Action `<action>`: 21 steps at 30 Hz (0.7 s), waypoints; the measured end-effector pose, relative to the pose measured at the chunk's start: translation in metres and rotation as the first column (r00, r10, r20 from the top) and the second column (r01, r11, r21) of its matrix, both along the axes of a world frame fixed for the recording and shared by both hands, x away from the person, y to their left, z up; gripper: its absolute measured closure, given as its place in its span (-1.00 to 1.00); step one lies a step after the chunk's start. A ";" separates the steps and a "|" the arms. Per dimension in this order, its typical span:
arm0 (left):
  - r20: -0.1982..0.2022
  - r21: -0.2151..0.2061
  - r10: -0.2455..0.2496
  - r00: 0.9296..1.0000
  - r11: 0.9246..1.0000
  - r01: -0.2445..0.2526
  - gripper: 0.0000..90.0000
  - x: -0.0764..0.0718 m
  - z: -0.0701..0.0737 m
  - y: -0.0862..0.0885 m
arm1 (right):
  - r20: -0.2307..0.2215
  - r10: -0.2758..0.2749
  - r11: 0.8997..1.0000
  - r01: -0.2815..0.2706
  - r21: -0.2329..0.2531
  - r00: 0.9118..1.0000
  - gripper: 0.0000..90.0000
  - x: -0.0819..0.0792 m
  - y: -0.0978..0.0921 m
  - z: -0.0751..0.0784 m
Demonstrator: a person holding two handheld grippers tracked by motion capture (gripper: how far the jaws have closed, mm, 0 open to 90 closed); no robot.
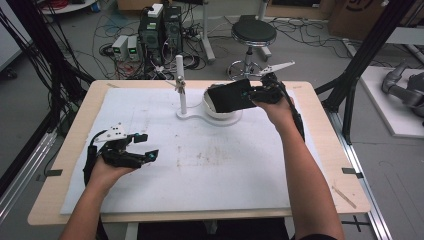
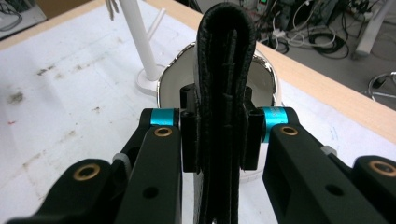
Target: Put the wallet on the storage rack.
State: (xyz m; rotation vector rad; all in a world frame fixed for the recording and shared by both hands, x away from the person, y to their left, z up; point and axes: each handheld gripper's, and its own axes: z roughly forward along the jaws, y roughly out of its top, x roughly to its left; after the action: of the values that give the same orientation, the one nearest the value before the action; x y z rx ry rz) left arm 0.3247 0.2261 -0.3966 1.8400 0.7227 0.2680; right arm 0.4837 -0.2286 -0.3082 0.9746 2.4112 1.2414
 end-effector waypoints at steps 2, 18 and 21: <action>0.000 0.001 -0.001 1.000 1.000 0.001 -0.56 0.000 0.000 0.000 | 0.001 -0.005 1.000 0.005 -0.005 1.000 0.69 0.004 0.004 0.001; -0.005 0.000 -0.011 1.000 1.000 0.011 -0.56 0.000 0.000 0.001 | 0.070 -0.254 0.967 0.255 -0.008 0.965 -0.15 0.012 -0.012 0.005; 0.001 -0.020 -0.034 0.999 0.999 0.034 -0.56 -0.001 0.000 0.000 | 0.077 -0.286 0.957 0.288 -0.026 0.955 -0.15 0.014 -0.014 0.004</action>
State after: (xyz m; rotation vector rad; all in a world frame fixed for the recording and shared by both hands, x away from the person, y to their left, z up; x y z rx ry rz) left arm 0.3237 0.2264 -0.3964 1.8315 0.6908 0.2379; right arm 0.4977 -0.2421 -0.3046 1.1967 2.1354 1.1036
